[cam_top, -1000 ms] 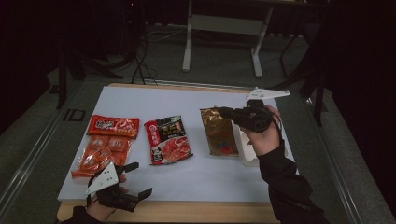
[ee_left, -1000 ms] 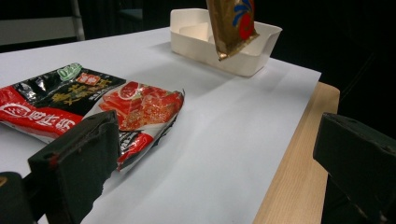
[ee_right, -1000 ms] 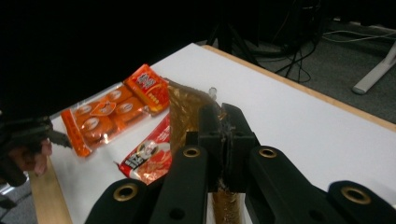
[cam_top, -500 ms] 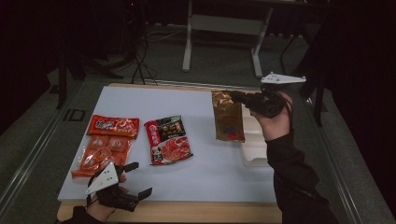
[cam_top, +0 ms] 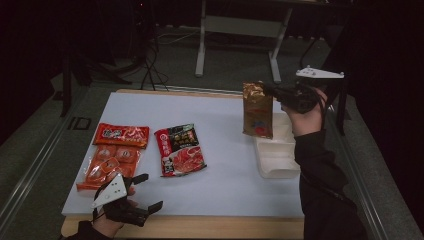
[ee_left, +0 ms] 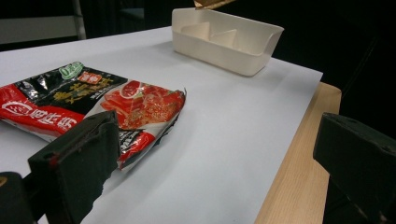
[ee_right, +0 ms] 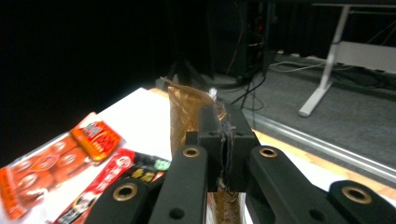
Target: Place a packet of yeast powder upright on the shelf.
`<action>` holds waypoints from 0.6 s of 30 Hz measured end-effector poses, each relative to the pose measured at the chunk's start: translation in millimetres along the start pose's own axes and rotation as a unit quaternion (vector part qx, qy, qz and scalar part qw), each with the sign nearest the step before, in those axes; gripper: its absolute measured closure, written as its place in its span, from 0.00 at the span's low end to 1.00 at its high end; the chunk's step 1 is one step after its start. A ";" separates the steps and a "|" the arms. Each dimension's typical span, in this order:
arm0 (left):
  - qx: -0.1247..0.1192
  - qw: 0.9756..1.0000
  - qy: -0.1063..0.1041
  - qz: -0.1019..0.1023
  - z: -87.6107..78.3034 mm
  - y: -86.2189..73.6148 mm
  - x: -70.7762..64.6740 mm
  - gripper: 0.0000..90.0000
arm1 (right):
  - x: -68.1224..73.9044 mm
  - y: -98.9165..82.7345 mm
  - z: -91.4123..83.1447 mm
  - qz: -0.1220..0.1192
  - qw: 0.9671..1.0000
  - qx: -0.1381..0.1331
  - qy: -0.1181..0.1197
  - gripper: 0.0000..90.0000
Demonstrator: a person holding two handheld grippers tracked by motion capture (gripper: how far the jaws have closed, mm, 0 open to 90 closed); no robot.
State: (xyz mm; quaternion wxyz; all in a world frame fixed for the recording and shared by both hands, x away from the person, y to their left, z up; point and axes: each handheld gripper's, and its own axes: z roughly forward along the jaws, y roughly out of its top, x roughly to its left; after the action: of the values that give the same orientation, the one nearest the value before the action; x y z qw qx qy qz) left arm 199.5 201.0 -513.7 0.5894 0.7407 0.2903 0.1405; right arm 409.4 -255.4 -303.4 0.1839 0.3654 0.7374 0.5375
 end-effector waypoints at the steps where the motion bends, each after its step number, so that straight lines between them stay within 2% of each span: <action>1: 0.001 1.000 0.000 0.000 0.1 0.0 0.0 0.01 | -3.1 0.4 0.2 -0.001 1.000 -0.001 -0.003 0.98; 5: 0.000 1.000 -0.001 0.000 0.3 -0.1 0.0 0.01 | -11.2 0.9 0.8 0.001 1.000 -0.008 -0.015 0.98; 8: 0.001 1.000 -0.001 -0.001 0.3 -0.2 0.2 0.01 | -22.5 0.0 3.7 0.009 1.000 -0.016 -0.021 0.98; 18: 0.000 1.000 -0.003 -0.002 0.4 -0.3 0.1 0.01 | -45.7 -5.1 15.8 0.022 0.998 -0.016 -0.050 0.98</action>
State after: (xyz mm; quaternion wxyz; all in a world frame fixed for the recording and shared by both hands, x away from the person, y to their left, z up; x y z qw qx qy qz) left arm 199.7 200.7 -514.1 0.5900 0.7408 0.2902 0.1375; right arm 448.5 -279.4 -319.3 0.2152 0.4047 0.7102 0.5343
